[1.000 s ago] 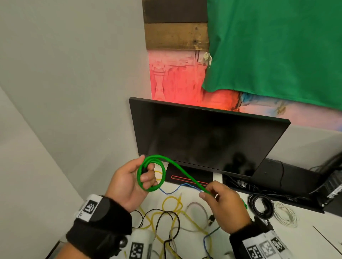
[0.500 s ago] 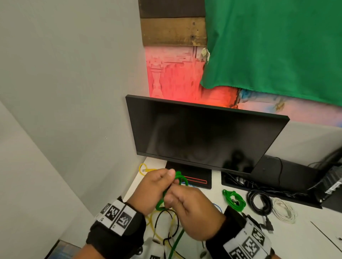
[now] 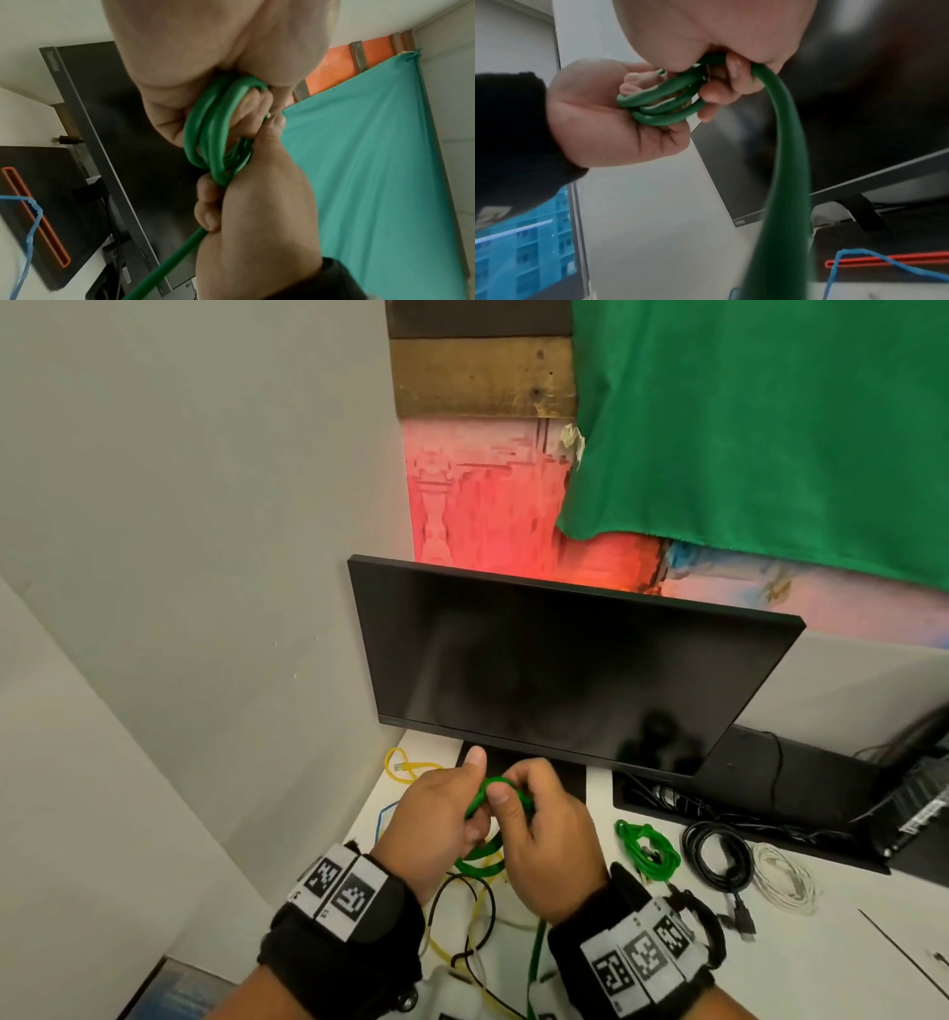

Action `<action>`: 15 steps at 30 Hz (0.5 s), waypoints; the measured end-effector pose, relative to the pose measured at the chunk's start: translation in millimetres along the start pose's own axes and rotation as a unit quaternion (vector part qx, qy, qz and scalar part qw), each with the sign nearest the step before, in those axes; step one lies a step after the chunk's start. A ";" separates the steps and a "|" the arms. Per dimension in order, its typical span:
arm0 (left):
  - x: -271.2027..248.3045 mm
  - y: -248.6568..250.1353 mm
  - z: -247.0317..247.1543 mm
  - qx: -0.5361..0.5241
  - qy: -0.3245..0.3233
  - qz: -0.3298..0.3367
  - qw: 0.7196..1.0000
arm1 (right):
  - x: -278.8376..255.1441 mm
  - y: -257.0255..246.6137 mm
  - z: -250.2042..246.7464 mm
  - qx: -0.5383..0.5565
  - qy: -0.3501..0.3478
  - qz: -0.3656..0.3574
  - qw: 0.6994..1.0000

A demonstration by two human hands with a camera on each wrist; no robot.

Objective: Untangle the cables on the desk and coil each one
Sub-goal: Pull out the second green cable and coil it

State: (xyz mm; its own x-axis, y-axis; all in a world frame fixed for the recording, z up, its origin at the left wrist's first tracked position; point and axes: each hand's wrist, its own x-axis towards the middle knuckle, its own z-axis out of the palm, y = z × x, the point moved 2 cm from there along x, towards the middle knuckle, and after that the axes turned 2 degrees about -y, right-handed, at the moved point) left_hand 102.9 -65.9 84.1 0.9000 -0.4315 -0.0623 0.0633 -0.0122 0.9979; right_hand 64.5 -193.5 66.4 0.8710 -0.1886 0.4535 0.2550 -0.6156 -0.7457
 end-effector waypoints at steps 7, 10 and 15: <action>-7.6 -9.5 12.8 -0.067 -0.064 0.069 0.993 | 3.4 -0.7 0.1 0.204 0.007 0.065 0.977; -10.5 -14.4 17.7 -0.088 0.006 0.060 0.994 | 5.6 -5.4 5.9 0.241 -0.027 0.090 0.966; -7.5 -5.2 9.1 -0.143 0.081 -0.010 0.986 | 9.2 5.8 7.7 0.272 -0.116 0.089 0.951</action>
State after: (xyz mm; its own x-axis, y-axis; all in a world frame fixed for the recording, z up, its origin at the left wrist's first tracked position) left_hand 91.9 -70.8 79.5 0.9527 -0.2841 -0.1077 0.1808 0.2453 0.9524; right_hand 77.2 -192.9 62.4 0.9739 -0.0398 0.2237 0.2194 -0.0913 -0.9714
